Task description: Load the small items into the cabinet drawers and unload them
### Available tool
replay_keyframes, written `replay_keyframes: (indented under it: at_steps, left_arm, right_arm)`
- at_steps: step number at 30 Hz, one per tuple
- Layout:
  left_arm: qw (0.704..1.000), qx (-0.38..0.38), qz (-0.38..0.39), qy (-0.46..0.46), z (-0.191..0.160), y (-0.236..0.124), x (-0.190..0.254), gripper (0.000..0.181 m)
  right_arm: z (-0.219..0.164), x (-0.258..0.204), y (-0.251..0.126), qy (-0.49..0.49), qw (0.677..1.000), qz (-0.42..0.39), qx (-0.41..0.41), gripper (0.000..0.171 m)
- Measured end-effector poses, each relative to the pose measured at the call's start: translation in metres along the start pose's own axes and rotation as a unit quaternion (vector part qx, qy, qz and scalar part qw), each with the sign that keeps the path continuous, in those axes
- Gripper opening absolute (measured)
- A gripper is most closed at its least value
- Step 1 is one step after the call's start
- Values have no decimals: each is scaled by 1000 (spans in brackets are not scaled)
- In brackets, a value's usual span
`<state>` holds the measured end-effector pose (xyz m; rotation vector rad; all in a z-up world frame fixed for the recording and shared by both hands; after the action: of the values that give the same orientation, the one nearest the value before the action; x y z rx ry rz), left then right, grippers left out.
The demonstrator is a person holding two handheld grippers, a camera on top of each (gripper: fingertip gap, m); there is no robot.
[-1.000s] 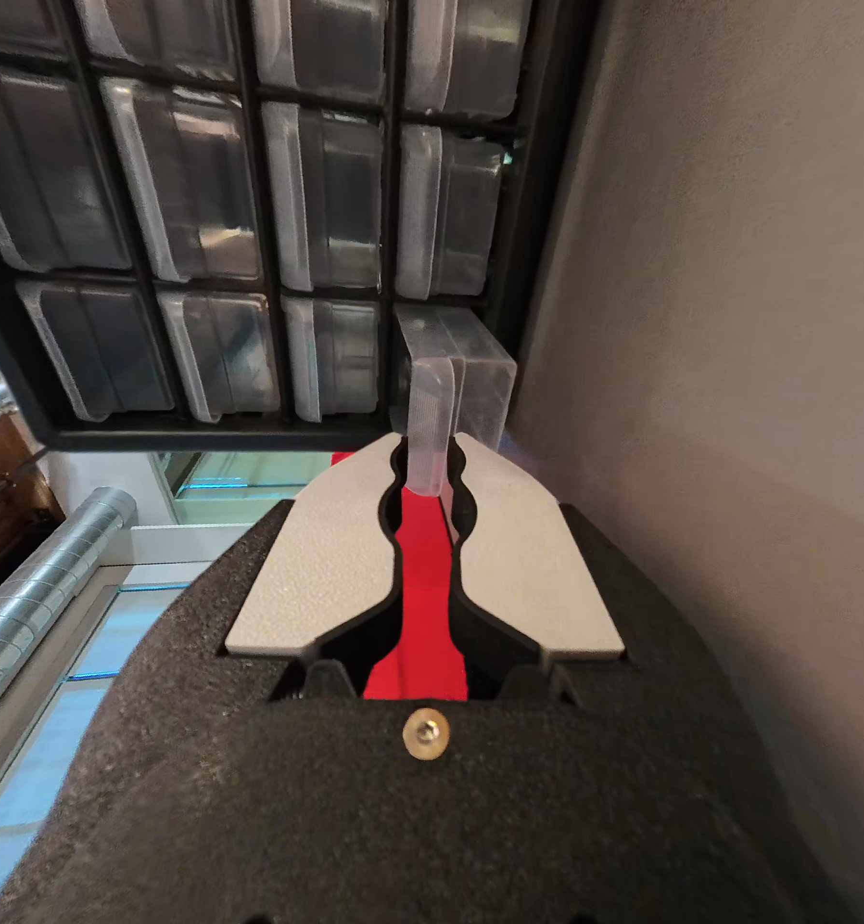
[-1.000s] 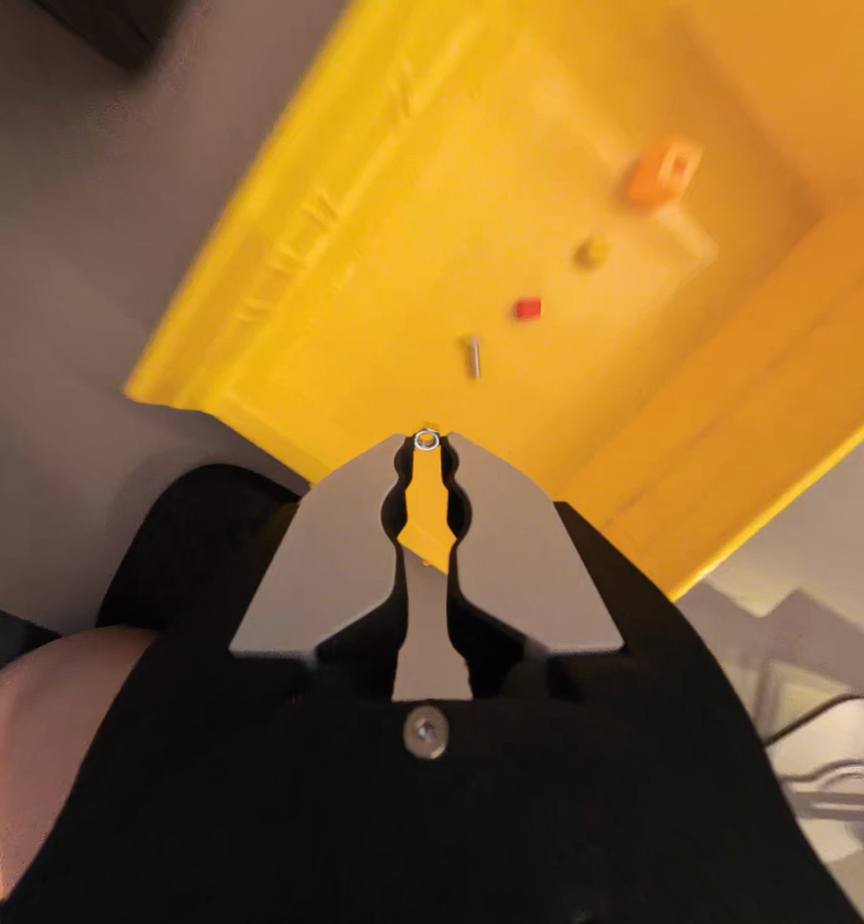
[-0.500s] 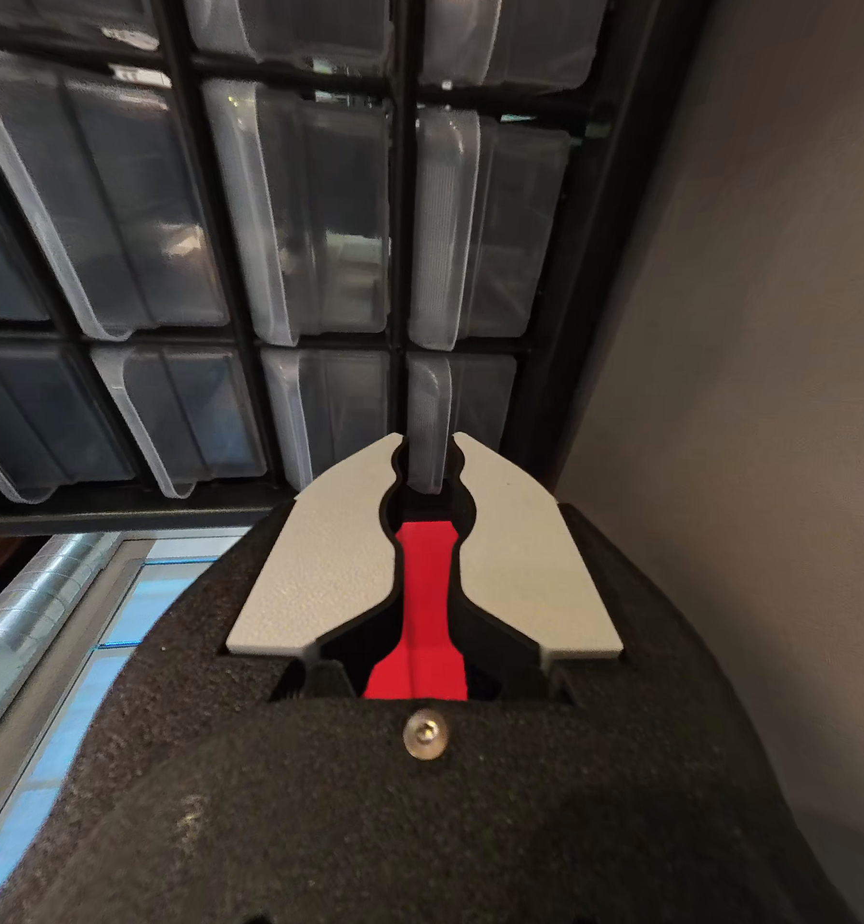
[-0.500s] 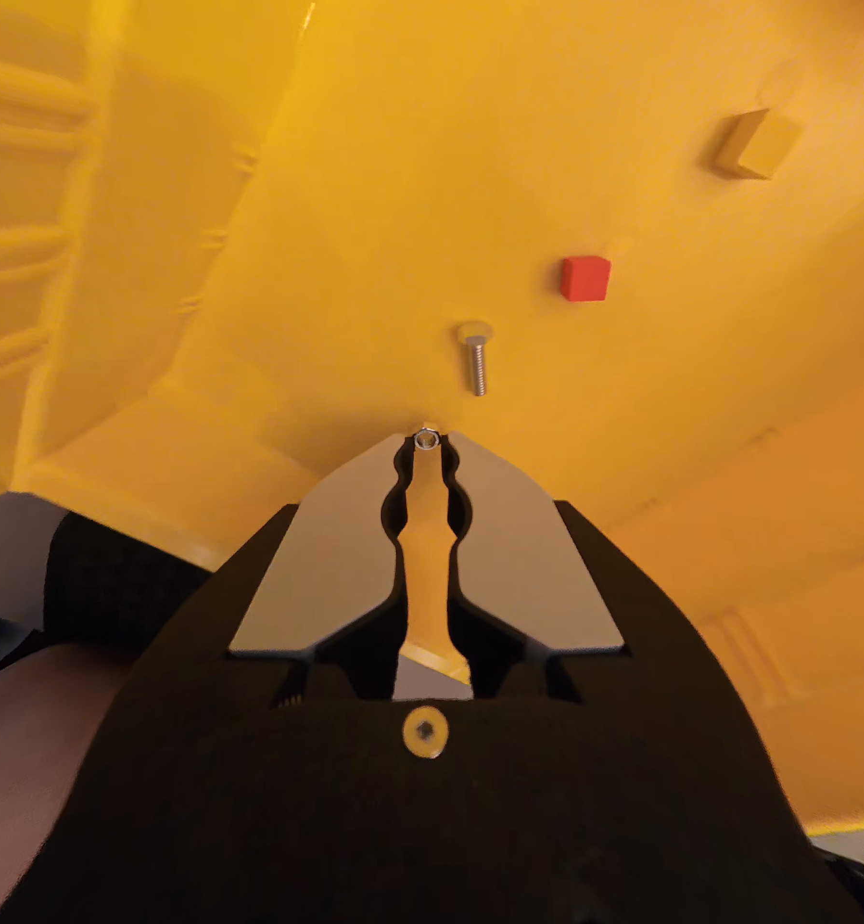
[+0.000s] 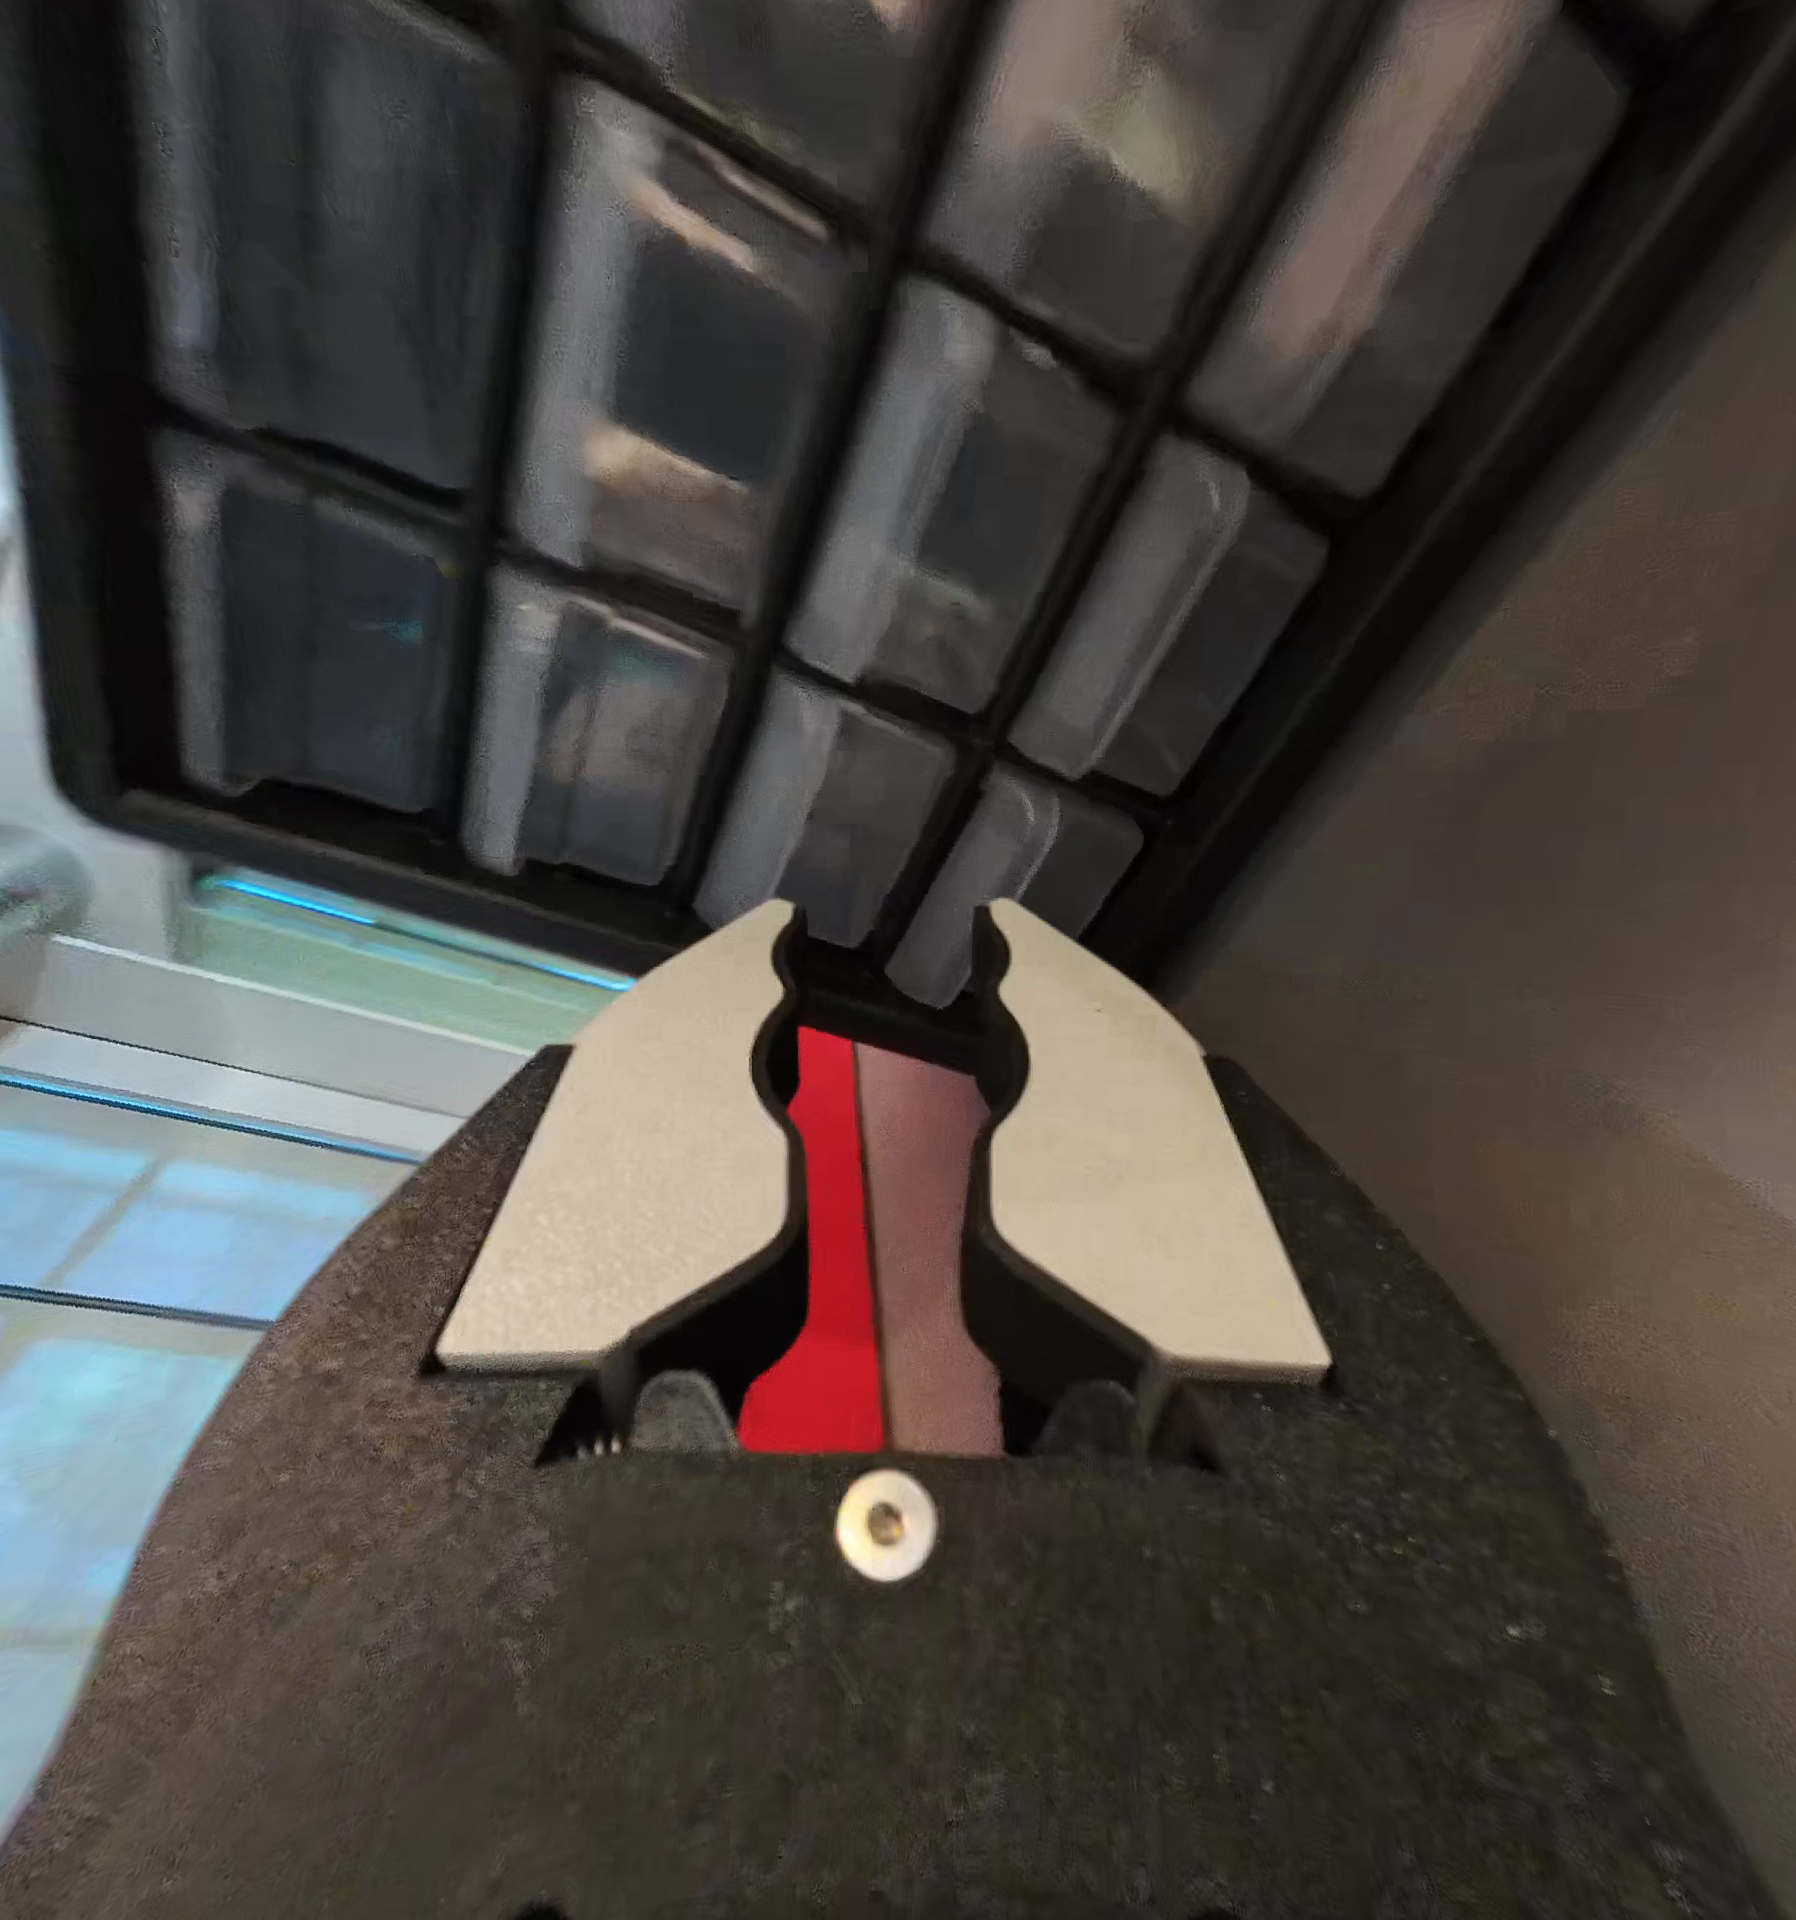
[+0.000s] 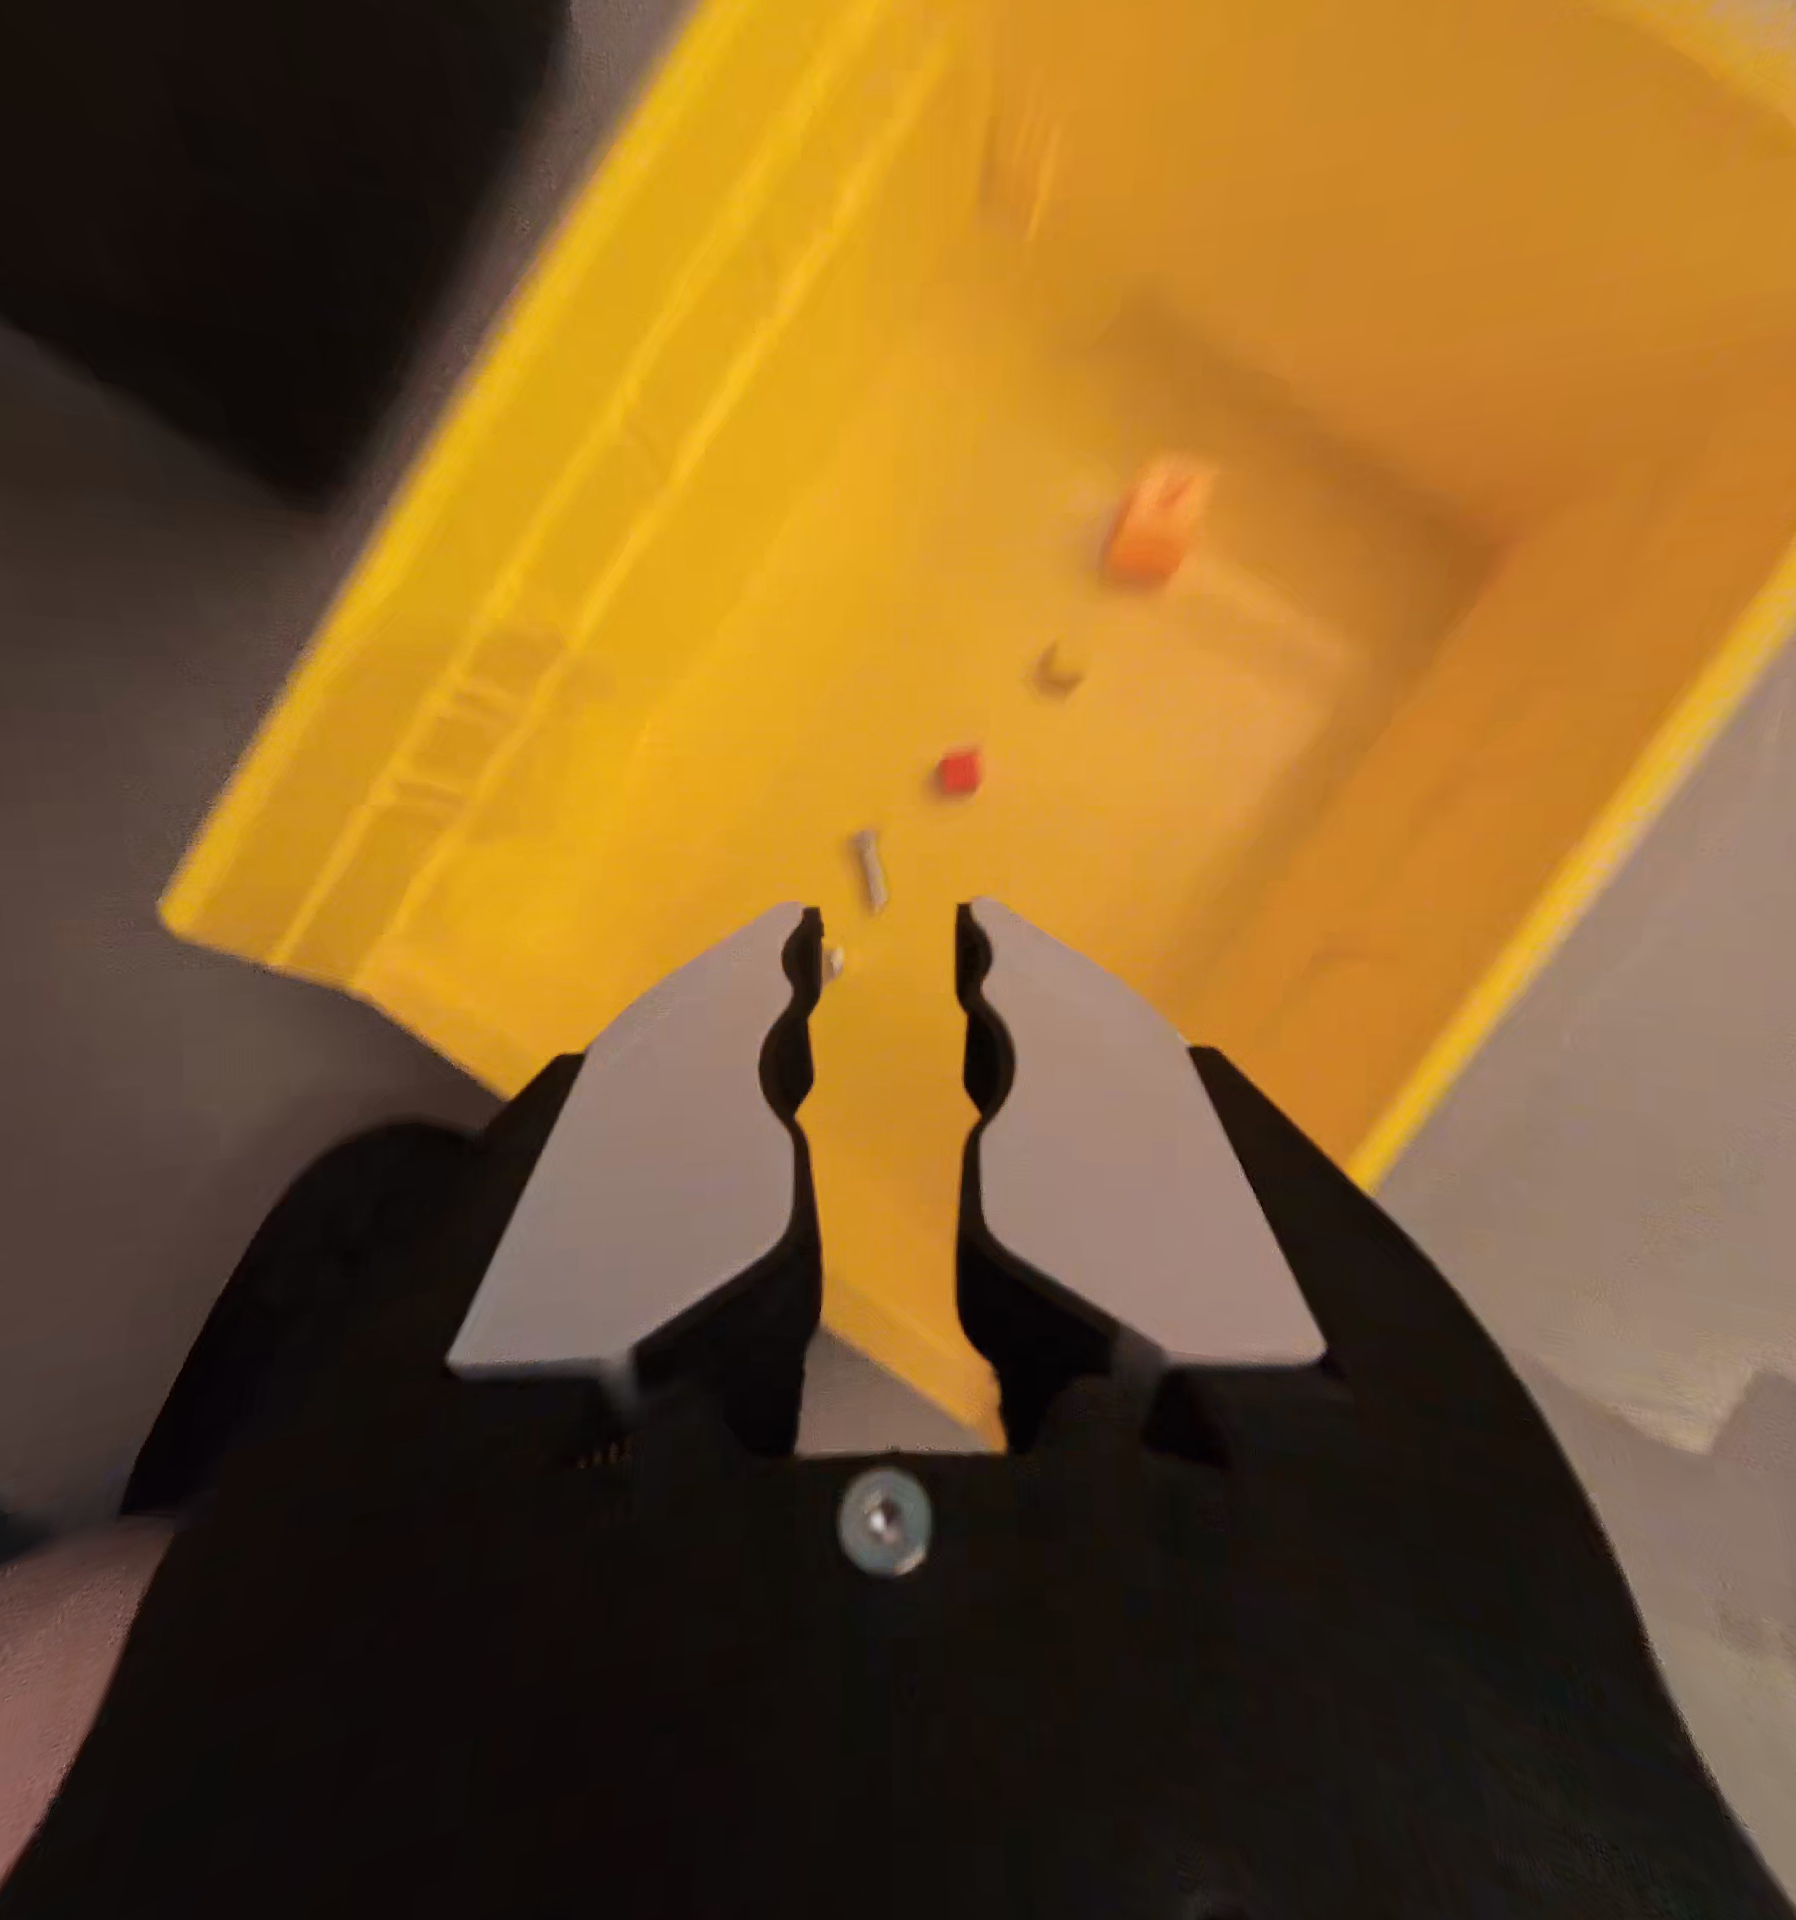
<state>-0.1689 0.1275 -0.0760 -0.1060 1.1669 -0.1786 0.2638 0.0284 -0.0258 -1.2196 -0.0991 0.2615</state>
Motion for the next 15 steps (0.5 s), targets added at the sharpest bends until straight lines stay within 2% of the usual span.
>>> replay_keyframes:
  at_steps: [3, 6, 8, 10, 13, 15]
  left_arm:
    - [982, 49, -62, -174, 7, -19, -17, 24]
    - [953, 78, -82, -280, 2, -26, -38, 24]
    - [945, 72, -82, -309, -8, -22, -45, 25]
    - [940, 48, -98, -325, -17, -14, -43, 29]
    - [928, 23, -128, -350, -23, -6, -37, 34]
    - [923, 23, -135, -358, -23, -5, -36, 34]
  right_arm:
    - [12, 27, -45, 67, 982, -8, 178, 25]
    - [5, 49, -68, 136, 950, 26, 280, 27]
    - [-8, 62, -64, 160, 948, 7, 275, 38]
    - [-24, 75, -49, 187, 956, -18, 226, 45]
    - [-41, 90, -28, 205, 963, -57, 167, 46]
    - [-42, 94, -21, 201, 964, -65, 161, 45]
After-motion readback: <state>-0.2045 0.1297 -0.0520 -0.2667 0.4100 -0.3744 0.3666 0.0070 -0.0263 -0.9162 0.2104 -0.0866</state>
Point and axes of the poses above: each gripper's, where its closed fingertips meet, y out along the fingers, z out of its top, x = y × z across the jaws, the point moved 4 cm from there along -y, back along the fingers, and after that the axes turned 13 degrees about -x, right-handed, at the moved point
